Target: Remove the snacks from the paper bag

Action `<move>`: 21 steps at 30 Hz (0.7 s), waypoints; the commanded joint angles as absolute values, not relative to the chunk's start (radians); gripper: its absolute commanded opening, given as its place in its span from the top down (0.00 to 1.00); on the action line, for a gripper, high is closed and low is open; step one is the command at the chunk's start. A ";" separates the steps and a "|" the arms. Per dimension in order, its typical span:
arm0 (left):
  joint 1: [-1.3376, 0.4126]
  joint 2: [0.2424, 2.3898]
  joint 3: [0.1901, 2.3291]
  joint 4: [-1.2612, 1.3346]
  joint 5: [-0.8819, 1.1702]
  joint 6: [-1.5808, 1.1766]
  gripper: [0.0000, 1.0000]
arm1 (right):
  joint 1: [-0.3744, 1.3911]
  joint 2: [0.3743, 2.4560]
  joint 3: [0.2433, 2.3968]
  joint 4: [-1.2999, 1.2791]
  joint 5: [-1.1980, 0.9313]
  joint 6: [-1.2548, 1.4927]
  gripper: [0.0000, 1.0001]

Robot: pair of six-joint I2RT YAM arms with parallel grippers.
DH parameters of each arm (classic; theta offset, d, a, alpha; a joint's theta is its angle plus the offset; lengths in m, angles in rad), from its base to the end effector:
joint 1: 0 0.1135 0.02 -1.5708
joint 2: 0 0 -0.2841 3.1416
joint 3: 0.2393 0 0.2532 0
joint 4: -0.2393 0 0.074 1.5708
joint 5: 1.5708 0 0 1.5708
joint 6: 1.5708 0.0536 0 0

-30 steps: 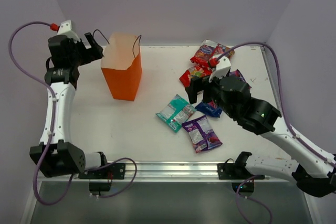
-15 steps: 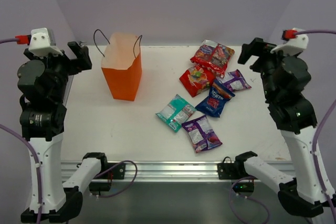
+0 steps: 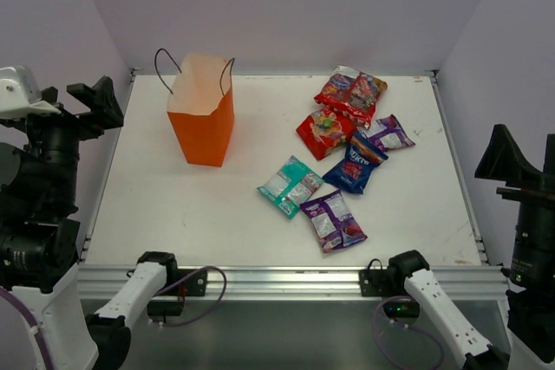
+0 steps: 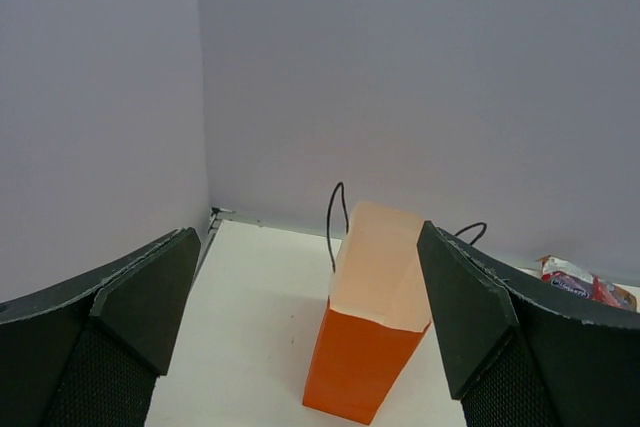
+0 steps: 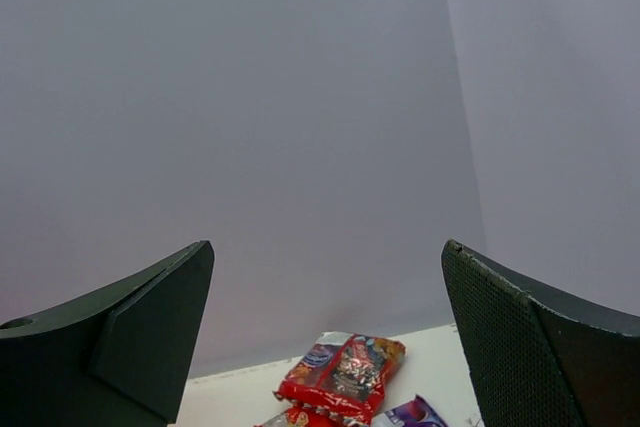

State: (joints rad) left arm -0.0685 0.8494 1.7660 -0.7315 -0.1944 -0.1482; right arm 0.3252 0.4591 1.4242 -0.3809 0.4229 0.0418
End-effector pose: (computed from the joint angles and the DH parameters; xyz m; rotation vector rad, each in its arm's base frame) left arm 0.0594 0.0063 0.5818 -0.2169 1.3723 -0.0460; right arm -0.0323 -0.0341 0.5436 0.2465 1.0151 0.1245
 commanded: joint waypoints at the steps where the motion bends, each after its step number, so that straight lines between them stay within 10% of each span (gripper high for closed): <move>1: -0.084 0.841 1.807 -0.764 -0.209 -0.129 0.00 | 0.321 0.436 1.394 -0.347 0.368 0.008 0.01; 21: -0.110 0.847 1.770 -0.746 -0.210 -0.127 0.00 | 0.321 0.431 1.371 -0.344 0.344 -0.028 0.01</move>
